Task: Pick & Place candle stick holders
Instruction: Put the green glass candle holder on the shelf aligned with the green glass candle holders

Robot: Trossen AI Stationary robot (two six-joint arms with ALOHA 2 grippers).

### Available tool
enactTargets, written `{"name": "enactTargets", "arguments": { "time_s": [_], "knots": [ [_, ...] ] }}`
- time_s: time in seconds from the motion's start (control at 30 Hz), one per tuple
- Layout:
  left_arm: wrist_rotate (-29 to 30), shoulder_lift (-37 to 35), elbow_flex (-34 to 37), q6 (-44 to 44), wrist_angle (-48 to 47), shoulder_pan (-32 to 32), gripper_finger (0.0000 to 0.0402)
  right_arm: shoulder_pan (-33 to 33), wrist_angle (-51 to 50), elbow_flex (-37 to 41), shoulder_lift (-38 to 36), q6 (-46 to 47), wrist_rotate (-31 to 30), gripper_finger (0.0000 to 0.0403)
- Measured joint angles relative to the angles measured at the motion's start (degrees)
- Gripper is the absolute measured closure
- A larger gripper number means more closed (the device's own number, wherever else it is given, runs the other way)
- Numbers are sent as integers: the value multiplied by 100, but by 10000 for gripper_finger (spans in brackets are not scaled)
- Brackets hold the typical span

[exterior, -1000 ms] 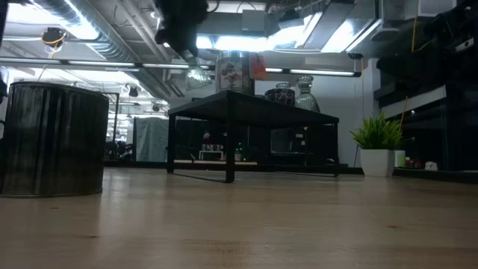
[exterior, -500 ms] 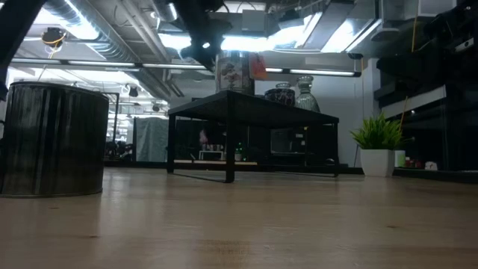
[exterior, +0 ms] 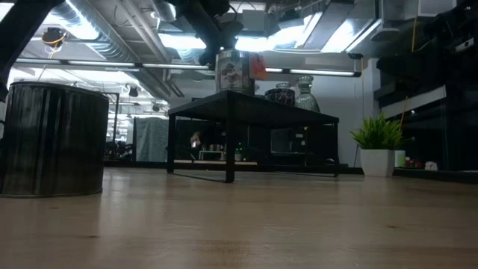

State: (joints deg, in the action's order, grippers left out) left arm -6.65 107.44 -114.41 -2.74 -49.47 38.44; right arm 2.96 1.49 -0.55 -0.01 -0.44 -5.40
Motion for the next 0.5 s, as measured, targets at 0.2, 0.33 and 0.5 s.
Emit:
{"name": "enactTargets", "arguments": {
  "time_s": [0.2,0.33,0.5],
  "knots": [
    [-231,164,-2,-3,0,-14,222,0,0,0,0,0,1,402],
    [-236,301,-2,-3,-2,-46,222,2,1,-1,0,-1,-1,402],
    [-429,341,-2,30,33,-86,222,1,1,-1,0,-1,0,402]
  ]
}}
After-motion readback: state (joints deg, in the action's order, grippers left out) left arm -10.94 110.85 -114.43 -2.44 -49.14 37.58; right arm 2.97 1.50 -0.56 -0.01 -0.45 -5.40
